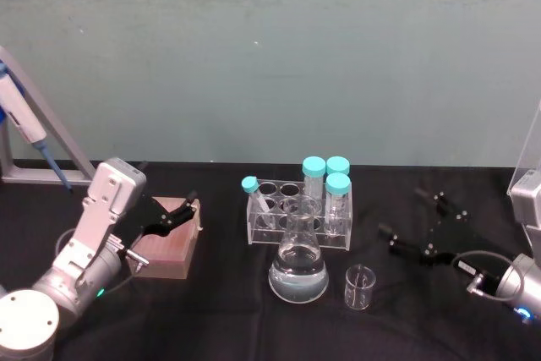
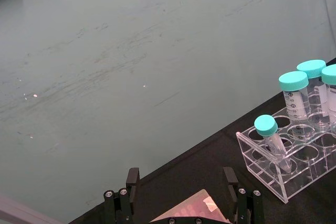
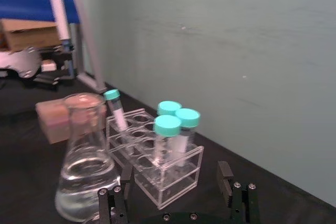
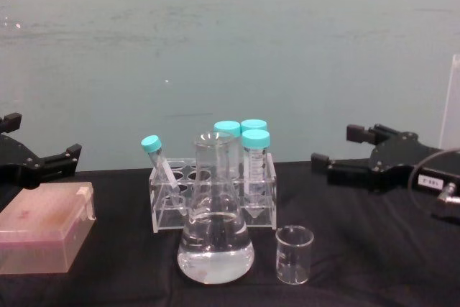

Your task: Place the experimental apparatus aside using one hand.

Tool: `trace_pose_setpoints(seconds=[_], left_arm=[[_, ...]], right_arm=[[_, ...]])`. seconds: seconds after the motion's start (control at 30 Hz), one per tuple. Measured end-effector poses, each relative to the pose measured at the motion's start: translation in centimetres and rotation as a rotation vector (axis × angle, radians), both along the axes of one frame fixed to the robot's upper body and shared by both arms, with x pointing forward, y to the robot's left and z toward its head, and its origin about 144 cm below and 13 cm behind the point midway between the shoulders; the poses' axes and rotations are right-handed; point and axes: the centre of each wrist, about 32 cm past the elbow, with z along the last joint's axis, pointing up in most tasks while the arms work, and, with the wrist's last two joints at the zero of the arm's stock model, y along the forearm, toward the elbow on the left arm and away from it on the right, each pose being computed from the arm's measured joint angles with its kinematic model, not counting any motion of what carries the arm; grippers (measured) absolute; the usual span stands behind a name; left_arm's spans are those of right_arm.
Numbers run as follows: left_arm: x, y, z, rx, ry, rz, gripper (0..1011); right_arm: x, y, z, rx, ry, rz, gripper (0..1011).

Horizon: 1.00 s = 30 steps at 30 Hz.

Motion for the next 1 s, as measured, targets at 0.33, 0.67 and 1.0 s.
trace_pose_setpoints(seconds=[0.33, 0.67, 1.0], left_arm=[[0.0, 0.0, 0.0, 0.0, 0.0, 0.0, 1000], [0.0, 0.0, 0.0, 0.0, 0.0, 0.0, 1000], [0.0, 0.0, 0.0, 0.0, 0.0, 0.0, 1000]], right_arm=[[0.1, 0.4, -0.3, -0.046, -0.005, 0.098, 1003], [0.3, 1.0, -0.5, -0.07, -0.01, 0.181, 1003], [0.5, 1.2, -1.0, -0.083, 0.008, 0.219, 1003]])
